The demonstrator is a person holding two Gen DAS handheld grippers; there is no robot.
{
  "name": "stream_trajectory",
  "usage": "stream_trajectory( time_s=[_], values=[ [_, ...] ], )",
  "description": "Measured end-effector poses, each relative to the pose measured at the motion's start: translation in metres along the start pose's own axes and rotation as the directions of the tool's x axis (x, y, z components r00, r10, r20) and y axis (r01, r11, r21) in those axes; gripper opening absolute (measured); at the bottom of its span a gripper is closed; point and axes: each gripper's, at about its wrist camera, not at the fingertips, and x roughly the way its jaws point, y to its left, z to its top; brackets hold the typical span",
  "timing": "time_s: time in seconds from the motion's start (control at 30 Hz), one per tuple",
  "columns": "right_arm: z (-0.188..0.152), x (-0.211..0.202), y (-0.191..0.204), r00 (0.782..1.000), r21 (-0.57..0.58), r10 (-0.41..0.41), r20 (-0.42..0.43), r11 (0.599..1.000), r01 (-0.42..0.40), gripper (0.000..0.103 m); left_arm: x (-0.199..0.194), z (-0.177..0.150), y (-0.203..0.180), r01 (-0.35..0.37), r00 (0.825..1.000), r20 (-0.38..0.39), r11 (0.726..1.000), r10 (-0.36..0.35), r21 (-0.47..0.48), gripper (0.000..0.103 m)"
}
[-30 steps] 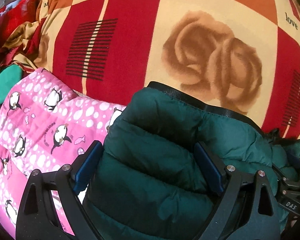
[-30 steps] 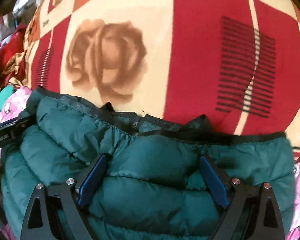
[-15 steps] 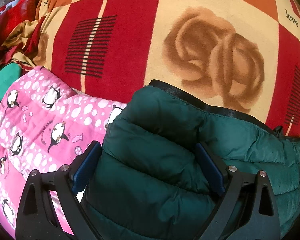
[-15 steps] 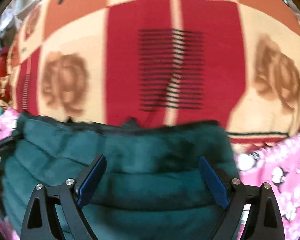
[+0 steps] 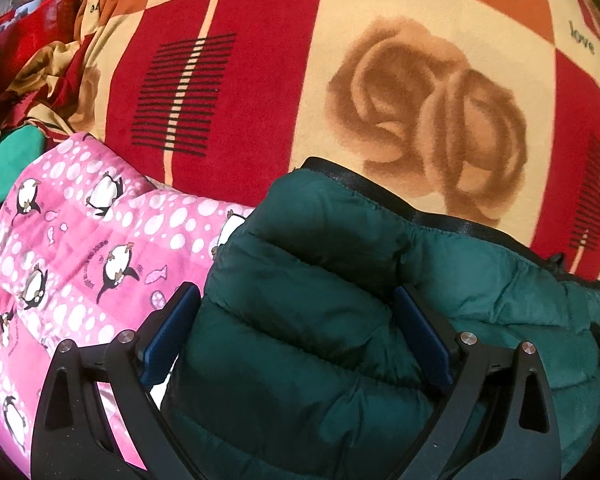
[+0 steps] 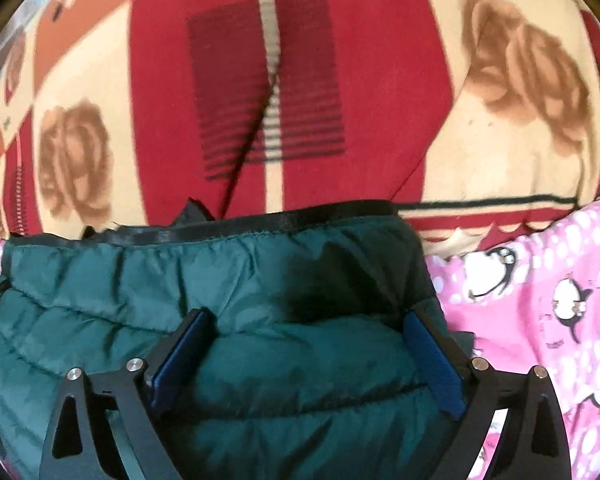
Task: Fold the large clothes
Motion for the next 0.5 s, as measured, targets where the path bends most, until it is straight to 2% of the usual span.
stream_trajectory(
  time_s=[0.1, 0.3, 0.5],
  values=[
    [-0.004, -0.022, 0.004, 0.999, -0.004, 0.03, 0.035, 1.0, -0.03, 0.097, -0.017, -0.003, 0.008, 0.029, 1.0, 0.01, 1.0, -0.029, -0.005, 0.097],
    [-0.027, -0.051, 0.005, 0.999, -0.048, 0.02, 0.036, 0.999, -0.018, 0.097, -0.046, -0.016, 0.012, 0.018, 0.999, 0.048, 0.999, -0.02, 0.047, 0.097],
    [-0.053, -0.071, 0.002, 0.999, -0.053, 0.025, 0.043, 0.998, -0.023, 0.097, -0.061, -0.03, 0.022, 0.071, 0.997, 0.033, 0.997, -0.072, 0.026, 0.097]
  ],
)
